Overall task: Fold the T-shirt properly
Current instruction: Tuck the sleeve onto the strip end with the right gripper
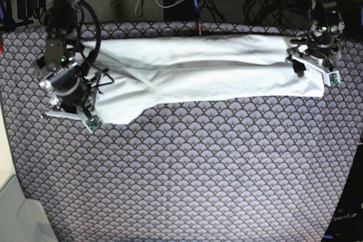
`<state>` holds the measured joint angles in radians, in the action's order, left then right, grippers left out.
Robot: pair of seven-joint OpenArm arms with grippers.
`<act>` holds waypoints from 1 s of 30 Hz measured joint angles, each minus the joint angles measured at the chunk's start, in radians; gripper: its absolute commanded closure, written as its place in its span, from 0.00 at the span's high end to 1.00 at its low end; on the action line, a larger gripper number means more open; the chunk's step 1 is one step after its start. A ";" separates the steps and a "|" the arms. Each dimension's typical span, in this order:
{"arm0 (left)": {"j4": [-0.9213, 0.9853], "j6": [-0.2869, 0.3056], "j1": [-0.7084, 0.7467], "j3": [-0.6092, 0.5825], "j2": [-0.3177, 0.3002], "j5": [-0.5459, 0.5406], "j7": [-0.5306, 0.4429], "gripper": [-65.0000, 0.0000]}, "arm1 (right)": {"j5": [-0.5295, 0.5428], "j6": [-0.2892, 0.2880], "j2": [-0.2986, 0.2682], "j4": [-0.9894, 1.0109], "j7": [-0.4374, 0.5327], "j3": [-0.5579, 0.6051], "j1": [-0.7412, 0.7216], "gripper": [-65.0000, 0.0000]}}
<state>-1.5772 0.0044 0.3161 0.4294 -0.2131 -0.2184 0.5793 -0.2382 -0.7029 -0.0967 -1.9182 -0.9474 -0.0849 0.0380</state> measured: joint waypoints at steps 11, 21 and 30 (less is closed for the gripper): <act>0.000 0.001 -0.001 0.000 0.000 0.000 -0.003 0.79 | 0.013 0.000 0.033 -0.016 0.009 -0.127 0.107 0.02; 0.000 0.000 -0.001 0.000 0.000 0.000 -0.003 0.79 | 0.010 0.000 0.045 -0.016 0.013 -0.150 0.133 0.02; 0.000 0.006 -0.001 -0.002 -0.025 0.000 -0.003 0.79 | 0.007 0.000 0.074 -0.012 0.008 -0.149 0.135 0.04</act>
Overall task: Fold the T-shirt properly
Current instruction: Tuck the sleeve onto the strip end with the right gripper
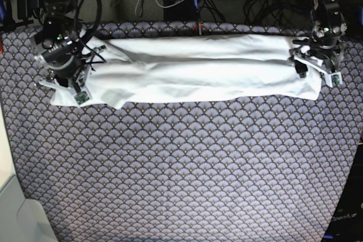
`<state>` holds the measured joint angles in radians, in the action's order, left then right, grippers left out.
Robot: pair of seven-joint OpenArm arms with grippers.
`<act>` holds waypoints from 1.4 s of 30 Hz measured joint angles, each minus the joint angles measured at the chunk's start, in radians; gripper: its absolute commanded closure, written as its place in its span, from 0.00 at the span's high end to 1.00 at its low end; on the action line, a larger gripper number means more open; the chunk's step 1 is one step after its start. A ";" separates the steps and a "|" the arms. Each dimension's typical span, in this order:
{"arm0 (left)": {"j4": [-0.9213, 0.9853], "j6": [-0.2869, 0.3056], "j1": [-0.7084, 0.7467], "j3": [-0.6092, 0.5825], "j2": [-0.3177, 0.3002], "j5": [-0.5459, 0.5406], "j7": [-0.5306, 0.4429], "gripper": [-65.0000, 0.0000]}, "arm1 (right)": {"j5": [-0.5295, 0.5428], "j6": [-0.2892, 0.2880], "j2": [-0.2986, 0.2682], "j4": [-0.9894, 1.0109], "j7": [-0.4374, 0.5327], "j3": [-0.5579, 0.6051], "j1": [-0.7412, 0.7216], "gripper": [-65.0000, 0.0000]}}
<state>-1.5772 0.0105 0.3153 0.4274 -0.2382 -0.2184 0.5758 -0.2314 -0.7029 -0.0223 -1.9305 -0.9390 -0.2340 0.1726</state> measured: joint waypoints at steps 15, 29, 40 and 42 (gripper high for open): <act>-0.031 -0.003 0.012 0.003 -0.005 -0.005 0.008 0.79 | -0.006 0.000 -0.003 -0.014 -0.015 -0.002 0.025 0.64; -0.065 -0.003 0.015 0.005 -0.007 -0.008 0.008 0.79 | -0.004 0.000 0.015 -0.032 -0.004 0.000 0.033 0.64; 0.067 -0.003 -0.029 0.005 -0.003 -0.007 -0.012 0.79 | -0.004 0.000 0.017 -0.026 -0.004 0.030 0.033 0.64; 0.074 -0.003 -0.029 0.005 -0.006 -0.008 -0.016 0.79 | -0.004 0.000 0.017 -0.026 -0.003 0.030 0.031 0.64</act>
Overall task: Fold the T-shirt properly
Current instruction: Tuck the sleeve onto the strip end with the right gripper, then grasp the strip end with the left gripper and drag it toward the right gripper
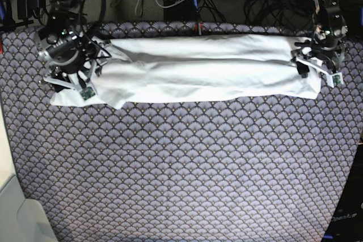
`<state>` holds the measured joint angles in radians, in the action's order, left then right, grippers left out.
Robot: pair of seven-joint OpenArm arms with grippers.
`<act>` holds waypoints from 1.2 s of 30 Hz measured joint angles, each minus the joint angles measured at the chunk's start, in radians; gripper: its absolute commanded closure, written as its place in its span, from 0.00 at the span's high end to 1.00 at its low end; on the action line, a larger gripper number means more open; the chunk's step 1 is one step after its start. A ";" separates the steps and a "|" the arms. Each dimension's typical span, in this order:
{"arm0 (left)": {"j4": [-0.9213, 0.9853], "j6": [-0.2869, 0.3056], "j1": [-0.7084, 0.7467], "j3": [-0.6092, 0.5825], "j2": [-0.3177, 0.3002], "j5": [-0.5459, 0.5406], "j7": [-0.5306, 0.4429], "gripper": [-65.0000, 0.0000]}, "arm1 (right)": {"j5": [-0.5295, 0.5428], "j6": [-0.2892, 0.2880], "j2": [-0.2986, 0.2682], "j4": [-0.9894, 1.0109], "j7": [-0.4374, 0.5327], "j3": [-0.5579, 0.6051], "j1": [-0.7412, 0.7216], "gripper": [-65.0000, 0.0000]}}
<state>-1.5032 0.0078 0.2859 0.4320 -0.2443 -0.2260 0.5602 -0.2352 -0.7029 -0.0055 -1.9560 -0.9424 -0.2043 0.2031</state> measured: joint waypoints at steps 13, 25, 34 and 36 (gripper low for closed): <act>0.121 0.001 -0.019 -0.082 -0.018 -0.042 -0.148 0.45 | -0.003 0.000 -0.001 0.000 0.000 0.000 -0.008 0.64; 0.095 -0.003 -0.019 -0.120 -0.013 -0.018 -0.138 0.01 | -0.003 0.000 -0.001 0.004 0.000 -0.002 -0.008 0.64; -0.262 -0.013 0.057 -0.134 0.046 0.010 0.039 0.01 | 0.000 0.000 0.000 0.117 0.020 -0.002 -0.009 0.64; -0.346 -0.002 0.048 -0.141 0.045 -0.003 0.019 0.01 | -0.002 0.000 0.000 0.158 0.064 -0.006 -0.018 0.64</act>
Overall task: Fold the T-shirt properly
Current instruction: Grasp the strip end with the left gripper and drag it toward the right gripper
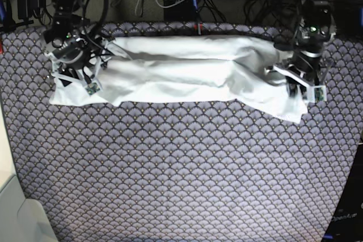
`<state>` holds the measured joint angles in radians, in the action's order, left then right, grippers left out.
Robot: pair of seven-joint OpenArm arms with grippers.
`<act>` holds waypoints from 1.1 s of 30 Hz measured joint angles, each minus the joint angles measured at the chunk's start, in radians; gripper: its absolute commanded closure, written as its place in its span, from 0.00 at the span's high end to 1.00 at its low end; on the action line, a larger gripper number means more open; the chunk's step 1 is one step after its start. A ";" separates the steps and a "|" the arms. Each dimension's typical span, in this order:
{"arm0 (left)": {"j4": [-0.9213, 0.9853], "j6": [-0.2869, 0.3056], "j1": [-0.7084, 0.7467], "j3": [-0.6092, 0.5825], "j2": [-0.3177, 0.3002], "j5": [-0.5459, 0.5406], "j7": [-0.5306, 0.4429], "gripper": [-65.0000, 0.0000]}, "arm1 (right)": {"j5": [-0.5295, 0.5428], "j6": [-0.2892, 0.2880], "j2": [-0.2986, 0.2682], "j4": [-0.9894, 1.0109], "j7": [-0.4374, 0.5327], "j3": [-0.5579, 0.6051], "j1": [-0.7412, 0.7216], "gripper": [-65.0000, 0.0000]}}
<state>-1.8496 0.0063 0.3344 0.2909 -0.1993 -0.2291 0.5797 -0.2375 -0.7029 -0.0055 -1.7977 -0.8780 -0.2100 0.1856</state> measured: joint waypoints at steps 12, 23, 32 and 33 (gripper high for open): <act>-0.131 -0.015 0.000 -0.272 0.017 0.077 0.004 0.01 | 0.008 0.005 -0.011 0.101 0.088 -0.008 -0.022 0.64; -0.069 -0.275 -0.017 -0.496 0.294 0.583 0.010 0.01 | 0.010 0.005 -0.012 0.101 0.090 -0.005 -0.024 0.64; 0.053 -0.320 -0.045 -0.683 0.346 0.694 0.109 0.01 | 0.010 0.005 -0.015 0.101 0.094 -0.005 -0.024 0.64; 0.063 -0.325 -0.053 -0.716 0.346 0.693 0.156 0.01 | 0.011 0.005 -0.018 0.101 0.094 -0.004 -0.024 0.64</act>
<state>-1.7863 -0.3191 0.2817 -0.4255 0.1471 0.4637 0.7361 -0.2264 -0.6979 -0.0238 -1.6966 -0.7837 -0.2142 0.1616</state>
